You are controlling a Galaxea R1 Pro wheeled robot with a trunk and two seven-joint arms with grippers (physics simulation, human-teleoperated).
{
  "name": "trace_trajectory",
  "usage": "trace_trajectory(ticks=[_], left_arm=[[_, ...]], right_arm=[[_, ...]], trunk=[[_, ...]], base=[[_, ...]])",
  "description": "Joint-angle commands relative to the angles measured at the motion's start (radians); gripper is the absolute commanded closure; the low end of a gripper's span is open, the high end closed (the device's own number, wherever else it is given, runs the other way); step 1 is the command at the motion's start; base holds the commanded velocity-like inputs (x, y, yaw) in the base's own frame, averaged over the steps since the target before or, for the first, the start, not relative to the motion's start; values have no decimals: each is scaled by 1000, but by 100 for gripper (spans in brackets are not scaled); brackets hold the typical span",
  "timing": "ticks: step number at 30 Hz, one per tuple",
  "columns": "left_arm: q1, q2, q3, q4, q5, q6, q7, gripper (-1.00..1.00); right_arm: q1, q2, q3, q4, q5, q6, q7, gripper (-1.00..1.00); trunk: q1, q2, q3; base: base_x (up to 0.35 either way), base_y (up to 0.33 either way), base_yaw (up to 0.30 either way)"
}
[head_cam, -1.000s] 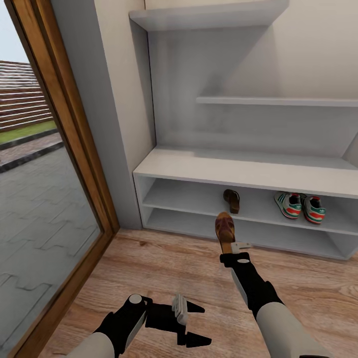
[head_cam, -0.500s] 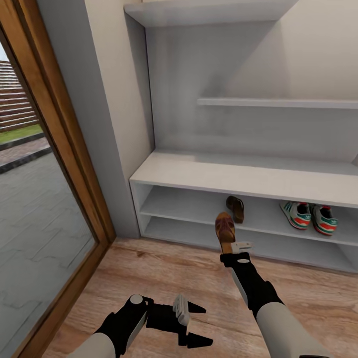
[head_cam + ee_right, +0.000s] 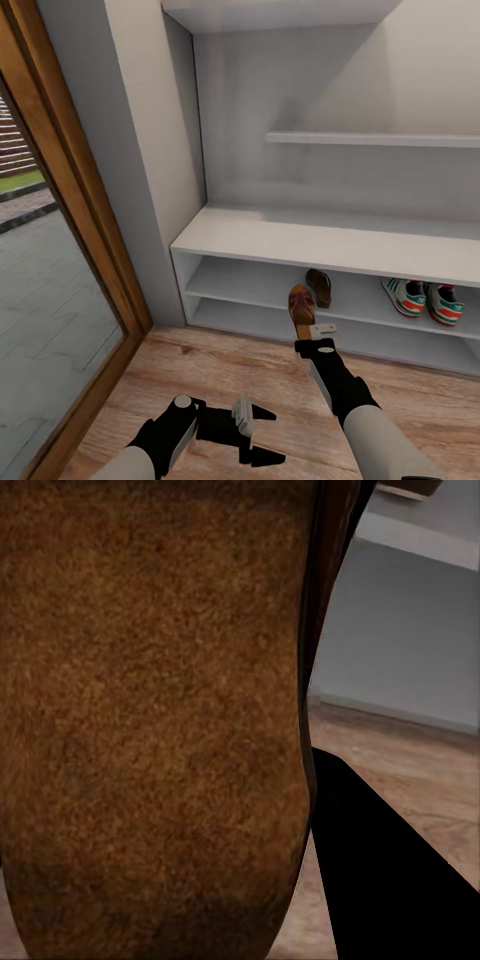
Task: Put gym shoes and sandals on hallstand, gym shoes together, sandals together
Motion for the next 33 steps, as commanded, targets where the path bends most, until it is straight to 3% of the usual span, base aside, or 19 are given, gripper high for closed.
trace_trajectory(ticks=[1,21,33], left_arm=[[0,0,0,0,-4,-10,-1,-100],[0,0,0,0,-4,-10,-1,-100],[0,0,0,0,-4,-10,-1,-100]], right_arm=[[0,1,-4,-2,9,6,0,100],[0,3,-2,-2,9,6,0,100],[0,4,-3,-3,9,6,0,100]], trunk=[[0,0,-1],[0,0,-1],[0,0,-1]], base=[[340,0,0],[331,0,0],[67,-18,0]])
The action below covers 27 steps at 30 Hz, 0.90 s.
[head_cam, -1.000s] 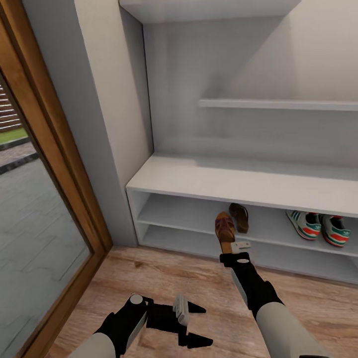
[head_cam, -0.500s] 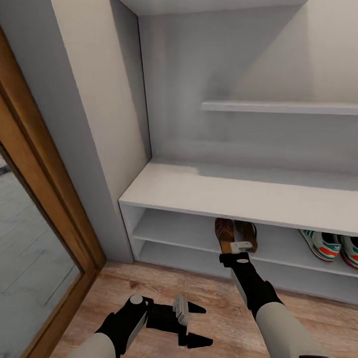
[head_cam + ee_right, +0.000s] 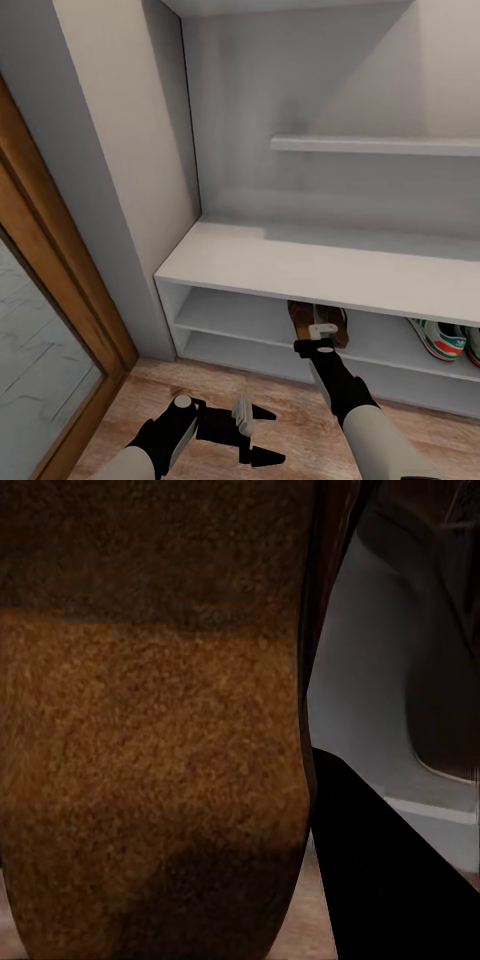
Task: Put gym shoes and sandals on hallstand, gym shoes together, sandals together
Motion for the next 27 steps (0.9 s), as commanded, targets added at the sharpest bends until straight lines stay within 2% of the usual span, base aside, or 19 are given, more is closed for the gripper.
trace_trajectory(ticks=[1,6,12,19,27], left_arm=[[0,0,0,0,-4,-10,-1,-100],[0,0,0,0,-4,-10,-1,-100],[0,0,0,0,-4,-10,-1,-100],[0,0,0,0,-4,-10,-1,-100],[0,0,0,0,-4,-10,-1,-100]], right_arm=[[0,1,-3,-1,8,6,0,100],[0,1,-4,-2,8,6,0,100],[0,1,-5,-2,8,6,0,100],[0,1,-5,-2,8,6,0,100],[0,1,-4,-2,8,6,0,100]], trunk=[[0,0,-1],[0,0,-1],[0,0,-1],[0,0,-1],[0,0,-1]], base=[[197,-133,0],[209,-143,0],[26,-15,0],[9,-1,0],[184,90,0]])
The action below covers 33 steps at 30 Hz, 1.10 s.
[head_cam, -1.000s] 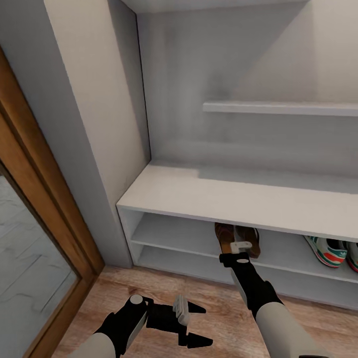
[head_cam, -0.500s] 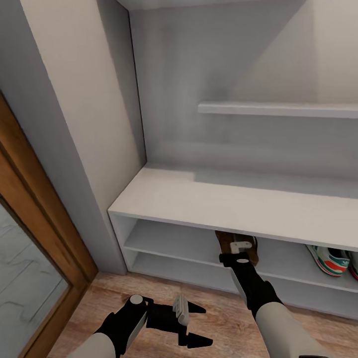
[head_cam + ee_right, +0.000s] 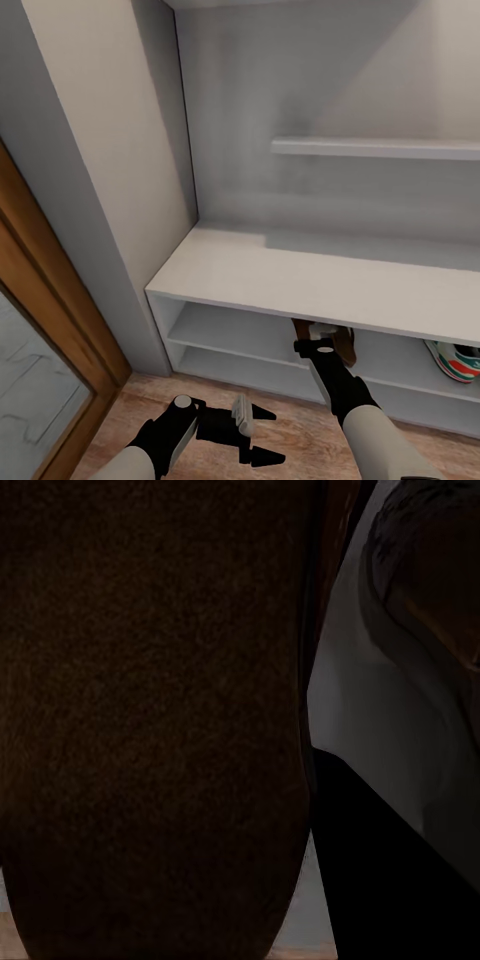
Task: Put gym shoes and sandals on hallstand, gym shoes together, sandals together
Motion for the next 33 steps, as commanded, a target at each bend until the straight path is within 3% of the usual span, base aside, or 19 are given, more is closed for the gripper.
trace_trajectory(ticks=[1,33], left_arm=[[0,0,0,0,-4,-10,-1,-100],[0,0,0,0,-4,-10,-1,-100]], right_arm=[[0,1,-4,-2,8,6,0,100],[0,1,-5,-2,8,6,0,100]], trunk=[[0,0,-1],[0,0,-1]], base=[[49,19,0],[28,1,0]])
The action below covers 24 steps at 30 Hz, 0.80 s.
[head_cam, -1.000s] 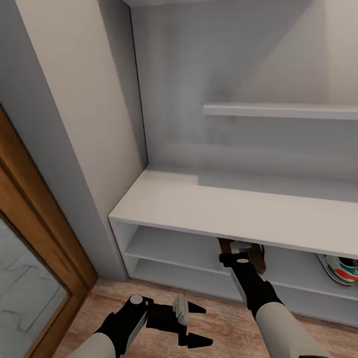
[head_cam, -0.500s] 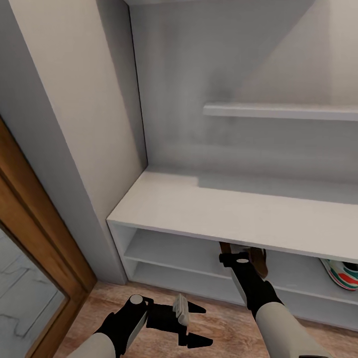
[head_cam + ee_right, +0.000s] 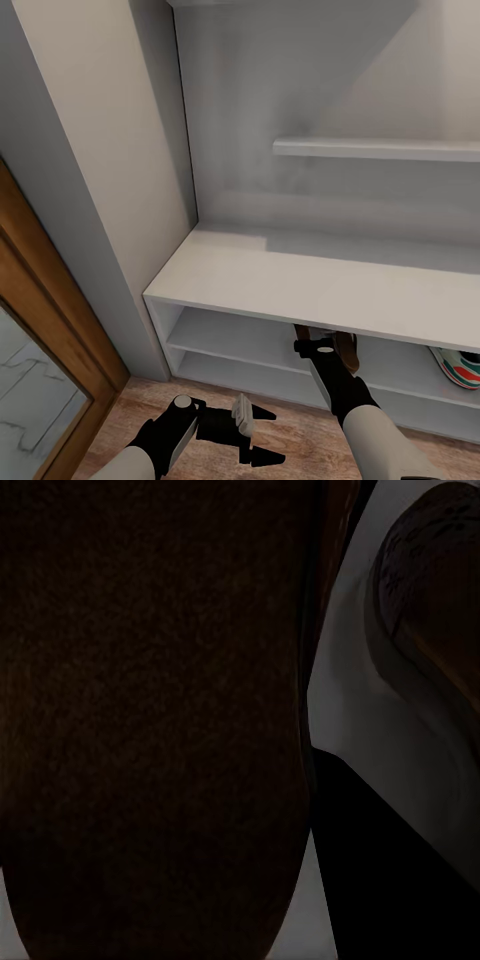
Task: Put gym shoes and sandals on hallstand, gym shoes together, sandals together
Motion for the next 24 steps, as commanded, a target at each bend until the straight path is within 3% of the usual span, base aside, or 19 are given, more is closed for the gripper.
trace_trajectory(ticks=[1,8,9,24], left_arm=[[0,0,0,0,-4,-10,-1,-100],[0,0,0,0,-4,-9,-1,-100],[0,0,0,0,-4,-9,-1,-100],[0,0,0,0,-4,-10,-1,-100]], right_arm=[[0,1,-3,-2,8,6,0,100],[0,1,-4,-2,8,6,0,100],[0,1,-4,-2,8,6,0,-100],[0,1,-4,-2,7,6,0,-100]], trunk=[[0,0,-1],[0,0,-1],[0,0,-1],[0,0,-1]], base=[[0,0,0],[0,0,0],[0,0,0],[0,0,0]])
